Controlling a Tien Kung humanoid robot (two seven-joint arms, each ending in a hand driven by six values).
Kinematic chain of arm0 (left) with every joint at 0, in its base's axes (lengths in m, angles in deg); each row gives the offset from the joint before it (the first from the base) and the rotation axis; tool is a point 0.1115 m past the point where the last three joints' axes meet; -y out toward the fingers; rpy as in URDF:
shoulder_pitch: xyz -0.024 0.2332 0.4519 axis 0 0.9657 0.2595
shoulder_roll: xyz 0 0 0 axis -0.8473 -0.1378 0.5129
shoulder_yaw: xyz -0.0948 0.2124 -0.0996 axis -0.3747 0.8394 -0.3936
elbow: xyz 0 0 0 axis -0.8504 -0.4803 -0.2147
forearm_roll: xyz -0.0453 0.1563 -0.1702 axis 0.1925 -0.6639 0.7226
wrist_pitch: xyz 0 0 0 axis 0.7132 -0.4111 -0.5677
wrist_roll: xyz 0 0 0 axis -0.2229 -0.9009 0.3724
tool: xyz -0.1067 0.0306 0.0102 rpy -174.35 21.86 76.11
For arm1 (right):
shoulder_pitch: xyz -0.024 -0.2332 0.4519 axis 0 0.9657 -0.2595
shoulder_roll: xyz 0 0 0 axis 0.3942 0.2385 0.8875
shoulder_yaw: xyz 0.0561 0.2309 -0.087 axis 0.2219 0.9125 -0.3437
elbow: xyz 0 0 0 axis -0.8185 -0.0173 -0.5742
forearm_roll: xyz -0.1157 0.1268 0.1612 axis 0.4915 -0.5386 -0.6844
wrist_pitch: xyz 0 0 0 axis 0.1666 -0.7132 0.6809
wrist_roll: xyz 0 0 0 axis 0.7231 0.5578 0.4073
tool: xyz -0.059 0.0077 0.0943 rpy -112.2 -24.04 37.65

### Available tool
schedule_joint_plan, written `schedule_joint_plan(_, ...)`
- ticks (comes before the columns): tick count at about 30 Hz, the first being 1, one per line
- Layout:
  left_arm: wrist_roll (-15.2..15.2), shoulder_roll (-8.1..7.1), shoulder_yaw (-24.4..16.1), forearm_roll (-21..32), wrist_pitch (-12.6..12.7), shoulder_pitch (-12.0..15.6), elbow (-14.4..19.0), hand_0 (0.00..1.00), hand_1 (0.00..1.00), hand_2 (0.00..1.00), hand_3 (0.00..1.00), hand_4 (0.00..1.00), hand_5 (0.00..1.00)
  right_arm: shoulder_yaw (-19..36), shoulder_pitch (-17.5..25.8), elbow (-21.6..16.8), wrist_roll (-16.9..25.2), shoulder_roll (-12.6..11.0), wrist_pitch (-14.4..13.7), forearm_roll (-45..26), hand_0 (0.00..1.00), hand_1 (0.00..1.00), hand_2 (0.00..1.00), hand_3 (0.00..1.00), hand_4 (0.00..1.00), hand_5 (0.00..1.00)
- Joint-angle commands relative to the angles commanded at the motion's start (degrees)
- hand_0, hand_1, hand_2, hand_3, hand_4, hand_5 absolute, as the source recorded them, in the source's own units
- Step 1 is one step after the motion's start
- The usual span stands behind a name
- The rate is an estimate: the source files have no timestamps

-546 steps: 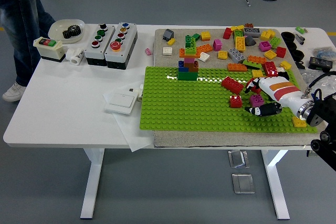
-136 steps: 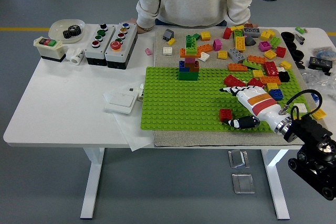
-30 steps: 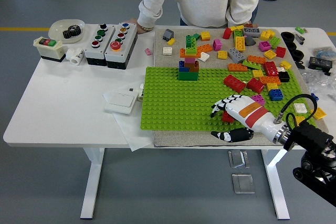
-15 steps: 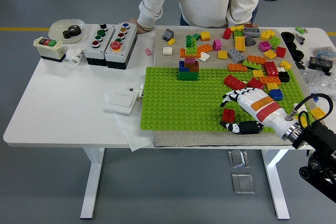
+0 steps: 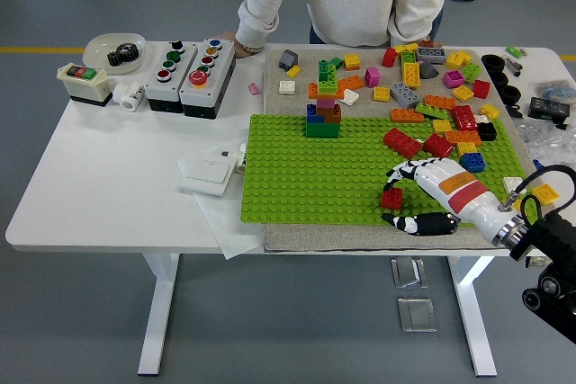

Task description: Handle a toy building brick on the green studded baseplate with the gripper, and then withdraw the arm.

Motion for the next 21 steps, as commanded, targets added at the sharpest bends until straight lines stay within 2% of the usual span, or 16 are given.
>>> schedule_joint_plan(7,-0.1,-0.04,0.1,-0.1,0.0,0.1,0.0,0.78,0.722,0.691,0.572,0.593,0.618,-0.3,0.2,0.3,-0.1,0.1,0.7,-0.2,0.652,0.637,0.695,0.579,0.783,0.523)
schedule_joint_plan(21,-0.2,-0.09,0.2,-0.5,-0.1,0.4,0.0,0.78,0.723,0.691,0.573,0.593,0.618,-1.2,0.1,1.1,-0.4,0.3,1.1,0.5,0.649,0.638,0.694,0.579,0.781,0.521)
